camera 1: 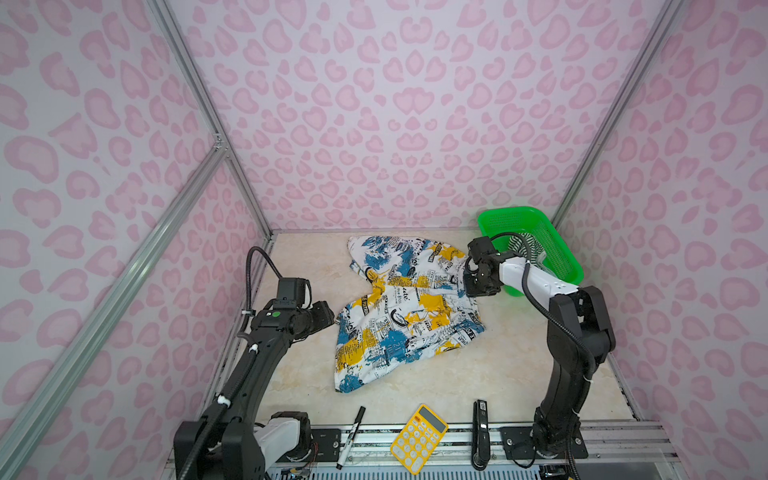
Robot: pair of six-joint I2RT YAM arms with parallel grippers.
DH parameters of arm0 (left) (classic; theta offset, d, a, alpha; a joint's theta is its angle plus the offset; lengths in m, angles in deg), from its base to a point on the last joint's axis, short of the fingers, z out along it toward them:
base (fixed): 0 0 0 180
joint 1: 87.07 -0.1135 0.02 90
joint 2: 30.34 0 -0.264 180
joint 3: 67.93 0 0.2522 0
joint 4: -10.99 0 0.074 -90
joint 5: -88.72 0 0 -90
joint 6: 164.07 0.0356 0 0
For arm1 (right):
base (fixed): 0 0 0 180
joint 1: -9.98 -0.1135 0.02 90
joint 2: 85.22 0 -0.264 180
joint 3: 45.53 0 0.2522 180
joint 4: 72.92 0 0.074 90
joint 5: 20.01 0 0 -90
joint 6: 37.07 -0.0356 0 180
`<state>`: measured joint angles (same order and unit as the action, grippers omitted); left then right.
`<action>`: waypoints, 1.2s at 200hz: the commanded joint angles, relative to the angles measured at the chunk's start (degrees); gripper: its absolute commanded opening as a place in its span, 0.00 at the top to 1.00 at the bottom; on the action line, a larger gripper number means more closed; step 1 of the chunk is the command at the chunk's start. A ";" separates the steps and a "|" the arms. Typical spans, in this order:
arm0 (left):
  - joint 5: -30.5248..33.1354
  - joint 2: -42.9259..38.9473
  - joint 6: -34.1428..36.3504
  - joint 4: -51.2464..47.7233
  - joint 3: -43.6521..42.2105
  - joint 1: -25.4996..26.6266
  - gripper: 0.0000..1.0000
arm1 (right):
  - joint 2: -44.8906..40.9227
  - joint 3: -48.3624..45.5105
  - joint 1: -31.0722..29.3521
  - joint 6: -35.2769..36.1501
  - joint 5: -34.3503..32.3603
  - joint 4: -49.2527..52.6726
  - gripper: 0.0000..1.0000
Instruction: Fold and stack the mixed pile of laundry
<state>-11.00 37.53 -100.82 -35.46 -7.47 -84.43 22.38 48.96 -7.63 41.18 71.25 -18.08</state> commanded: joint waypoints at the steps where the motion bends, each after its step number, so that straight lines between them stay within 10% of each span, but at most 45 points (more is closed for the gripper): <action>1: 0.30 5.31 -2.09 10.58 -1.95 -0.01 0.50 | -3.93 -4.88 -1.33 0.86 0.91 2.37 0.48; 46: -0.28 17.13 -0.97 17.06 -1.33 0.05 0.69 | -11.37 -19.03 -1.47 -0.60 8.14 -1.39 0.46; 141: -6.98 26.43 4.23 21.43 0.51 0.67 0.61 | -10.26 -23.61 -0.82 -3.05 11.77 -6.79 0.46; 178: -8.57 28.56 4.59 23.09 1.24 0.71 0.86 | -9.45 -23.94 -0.04 -3.67 11.32 -7.68 0.47; 240: 3.18 24.43 9.12 6.28 16.49 0.69 0.97 | -8.92 -25.34 2.33 -3.81 9.33 -7.33 0.74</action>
<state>-14.80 65.71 -95.92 -20.16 2.12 -83.71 12.69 24.62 -6.47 37.56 81.96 -25.69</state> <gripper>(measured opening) 0.053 0.292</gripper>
